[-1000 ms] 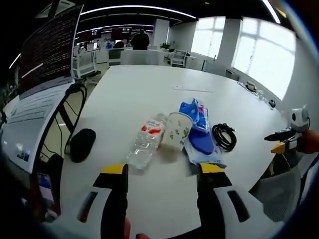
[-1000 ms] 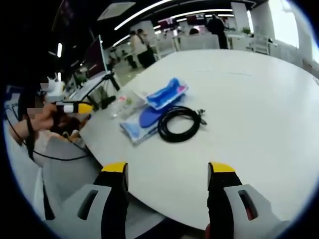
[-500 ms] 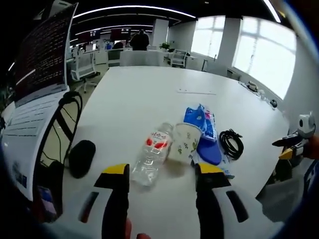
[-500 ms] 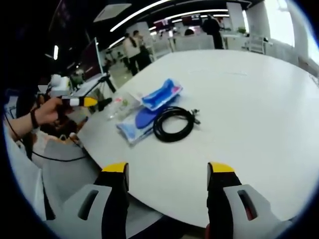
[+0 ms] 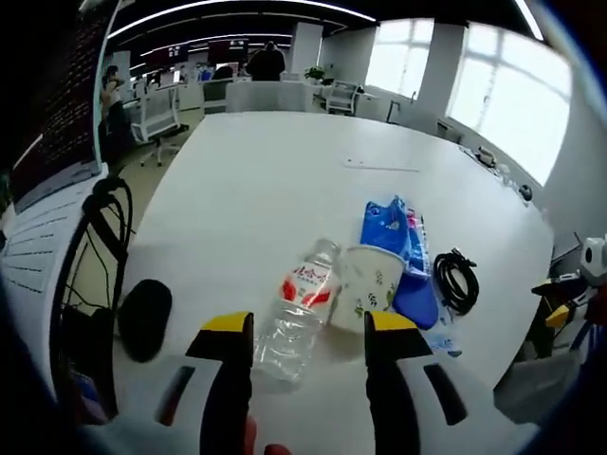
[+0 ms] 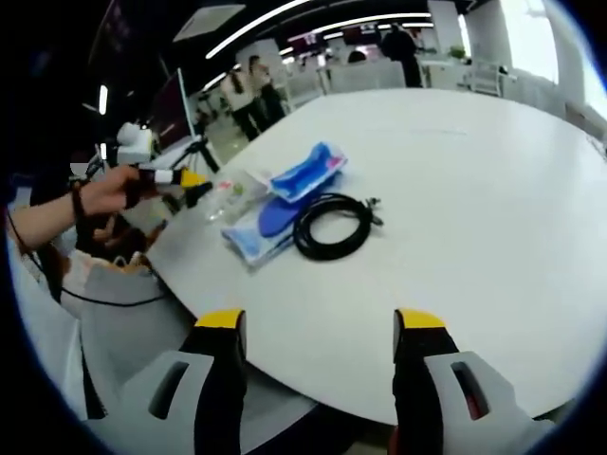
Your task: Arrange the tabletop items into an orderly group along one side of the table until the central work area is clear of visible clutter.
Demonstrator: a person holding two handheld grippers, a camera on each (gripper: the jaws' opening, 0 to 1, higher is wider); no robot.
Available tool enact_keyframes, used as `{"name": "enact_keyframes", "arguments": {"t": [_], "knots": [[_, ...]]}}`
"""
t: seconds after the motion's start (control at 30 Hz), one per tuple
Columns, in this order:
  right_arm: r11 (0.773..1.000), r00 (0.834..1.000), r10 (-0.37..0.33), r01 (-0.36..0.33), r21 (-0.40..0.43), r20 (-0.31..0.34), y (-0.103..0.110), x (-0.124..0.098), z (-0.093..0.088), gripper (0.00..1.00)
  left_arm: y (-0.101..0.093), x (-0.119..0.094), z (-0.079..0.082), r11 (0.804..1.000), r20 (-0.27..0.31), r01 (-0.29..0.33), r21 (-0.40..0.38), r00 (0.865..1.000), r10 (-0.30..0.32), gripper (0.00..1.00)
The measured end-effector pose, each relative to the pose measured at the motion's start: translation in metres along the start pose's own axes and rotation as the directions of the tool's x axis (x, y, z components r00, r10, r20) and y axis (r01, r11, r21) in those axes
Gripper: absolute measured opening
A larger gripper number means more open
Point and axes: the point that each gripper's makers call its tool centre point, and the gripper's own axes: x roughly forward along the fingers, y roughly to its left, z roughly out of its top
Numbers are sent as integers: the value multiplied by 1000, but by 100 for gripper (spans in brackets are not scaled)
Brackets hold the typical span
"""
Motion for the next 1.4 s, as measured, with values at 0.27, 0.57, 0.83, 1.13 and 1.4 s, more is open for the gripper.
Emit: {"name": "enact_keyframes", "arguments": {"t": [0.27,0.57,0.83,1.13,1.4], "knots": [[1000,1000,4,-4,-3,-5,1,1,-1,61,5,24,-3,1000,-90,11,5,996,-10,45],[1000,1000,6,-6,-1,-14,-1,0,-2,61,9,47,0,999,-156,24,-21,987,-27,45],[1000,1000,7,-7,8,-18,-3,-1,-2,60,10,61,-5,1000,-214,23,2,977,-23,40],[1000,1000,6,-6,3,-14,-7,-1,2,59,6,67,-14,999,-235,41,-12,971,-42,40],[1000,1000,9,-9,8,-16,-7,-1,0,58,26,55,-24,997,-228,-17,-77,974,0,35]]}}
